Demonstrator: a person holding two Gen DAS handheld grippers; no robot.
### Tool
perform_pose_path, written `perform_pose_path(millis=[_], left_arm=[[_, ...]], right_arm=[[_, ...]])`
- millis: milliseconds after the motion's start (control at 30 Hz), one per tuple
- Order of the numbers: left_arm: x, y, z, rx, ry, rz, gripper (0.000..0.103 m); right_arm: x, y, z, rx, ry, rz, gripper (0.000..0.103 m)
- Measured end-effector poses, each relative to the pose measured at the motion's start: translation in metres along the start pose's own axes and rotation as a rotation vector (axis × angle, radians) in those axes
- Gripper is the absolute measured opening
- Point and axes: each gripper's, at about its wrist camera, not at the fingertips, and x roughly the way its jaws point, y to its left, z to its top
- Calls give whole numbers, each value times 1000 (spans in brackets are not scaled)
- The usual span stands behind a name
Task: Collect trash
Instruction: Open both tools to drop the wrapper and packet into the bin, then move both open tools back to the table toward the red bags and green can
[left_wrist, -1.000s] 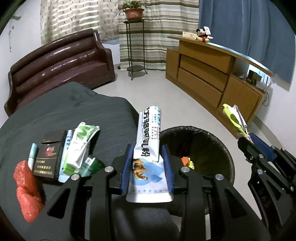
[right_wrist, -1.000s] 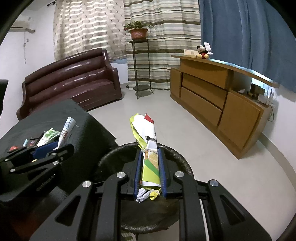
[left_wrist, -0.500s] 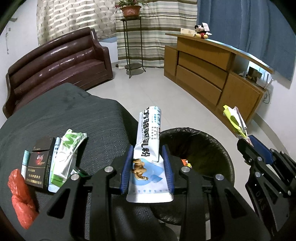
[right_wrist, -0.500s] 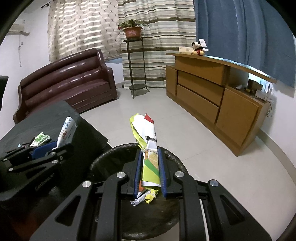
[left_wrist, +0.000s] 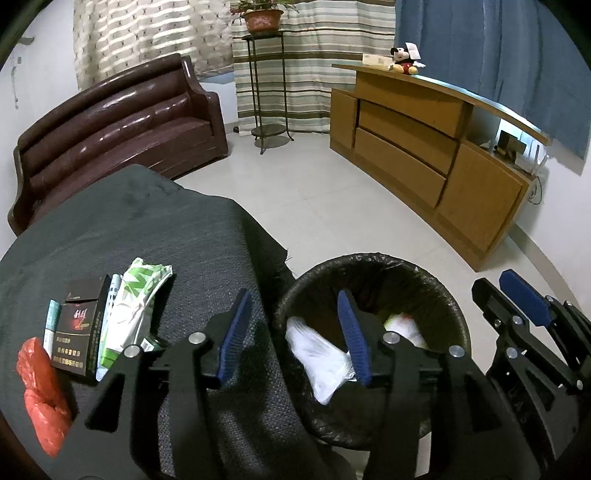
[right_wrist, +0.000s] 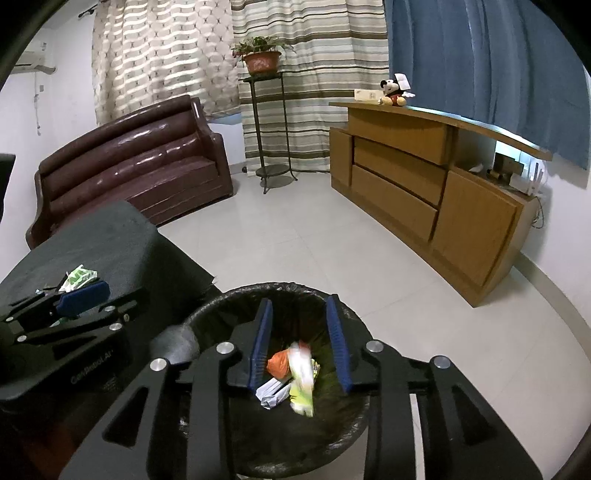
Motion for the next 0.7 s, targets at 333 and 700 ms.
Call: perform_pose_path(millis=[333, 700], left_arm=[[0, 6, 0, -12, 1, 1, 55], [-27, 21, -7, -30, -19, 14, 60]], right_arm=[[-2, 1, 0, -5, -11, -12, 34], [-5, 3, 0, -20, -13, 1, 40]])
